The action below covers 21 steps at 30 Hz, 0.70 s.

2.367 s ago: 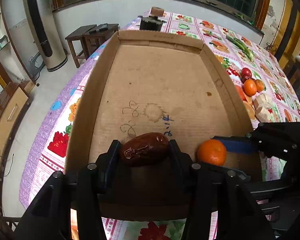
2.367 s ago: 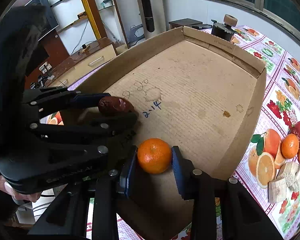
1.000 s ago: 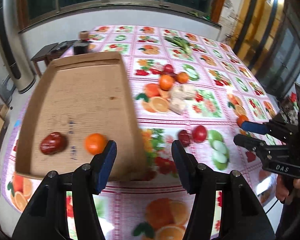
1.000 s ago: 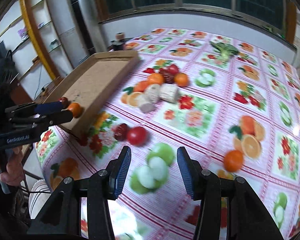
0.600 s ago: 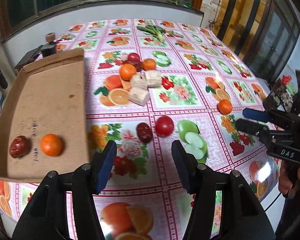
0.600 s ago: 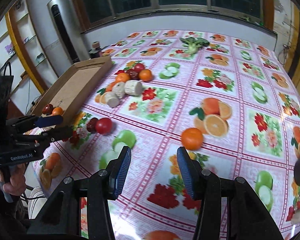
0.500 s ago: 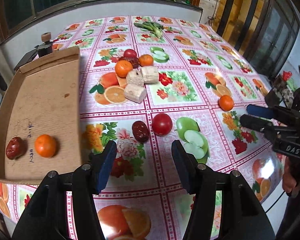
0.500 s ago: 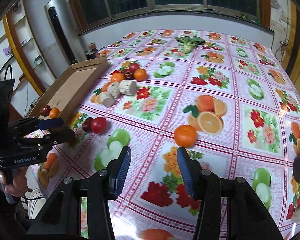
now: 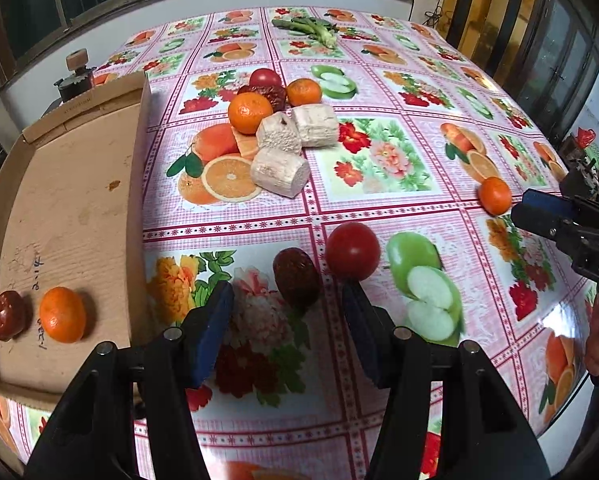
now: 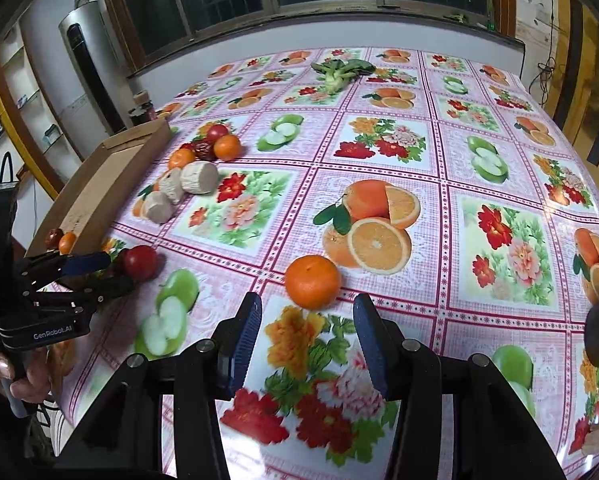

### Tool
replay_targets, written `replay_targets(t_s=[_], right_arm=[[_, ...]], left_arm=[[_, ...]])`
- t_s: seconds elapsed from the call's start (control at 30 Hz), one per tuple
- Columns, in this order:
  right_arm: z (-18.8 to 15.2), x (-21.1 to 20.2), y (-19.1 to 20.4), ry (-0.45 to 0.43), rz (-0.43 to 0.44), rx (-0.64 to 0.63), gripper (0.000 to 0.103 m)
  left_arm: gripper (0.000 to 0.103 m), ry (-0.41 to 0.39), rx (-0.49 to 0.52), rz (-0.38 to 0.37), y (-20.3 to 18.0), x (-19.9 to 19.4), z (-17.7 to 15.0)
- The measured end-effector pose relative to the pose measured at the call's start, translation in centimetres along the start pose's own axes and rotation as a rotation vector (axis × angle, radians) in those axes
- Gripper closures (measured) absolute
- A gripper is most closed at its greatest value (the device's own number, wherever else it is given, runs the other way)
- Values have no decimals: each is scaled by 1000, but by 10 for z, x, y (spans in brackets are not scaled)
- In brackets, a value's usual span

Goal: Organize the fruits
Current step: 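Grasp the second red date with the left gripper while the right gripper grasps another orange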

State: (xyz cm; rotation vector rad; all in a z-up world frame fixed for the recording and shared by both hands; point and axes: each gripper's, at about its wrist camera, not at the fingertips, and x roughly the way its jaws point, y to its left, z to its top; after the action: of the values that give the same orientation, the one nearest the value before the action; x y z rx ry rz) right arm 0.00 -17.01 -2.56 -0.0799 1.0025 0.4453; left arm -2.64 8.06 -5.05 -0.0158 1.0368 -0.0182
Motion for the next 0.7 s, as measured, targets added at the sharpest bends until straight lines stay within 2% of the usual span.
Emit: replay_targets(t_s=[0.13, 0.2, 0.3, 0.33, 0.37, 0.7], right_arm=[[3, 16, -2, 20, -17, 2, 54], [5, 24, -2, 34, -25, 1, 54], [7, 28, 1, 24, -41, -18, 57], [8, 29, 2, 24, -52, -27, 64], [9, 29, 4, 25, -56, -34, 68], [10, 17, 13, 8, -19, -35, 69]], left_arm=[[49, -14, 24, 24, -2, 5, 4], [54, -26, 25, 31, 0, 6, 7], [73, -44, 27, 39, 3, 8, 10], [81, -47, 28, 40, 3, 8, 11], [81, -49, 30, 39, 3, 8, 11], [81, -73, 31, 21, 2, -7, 7]])
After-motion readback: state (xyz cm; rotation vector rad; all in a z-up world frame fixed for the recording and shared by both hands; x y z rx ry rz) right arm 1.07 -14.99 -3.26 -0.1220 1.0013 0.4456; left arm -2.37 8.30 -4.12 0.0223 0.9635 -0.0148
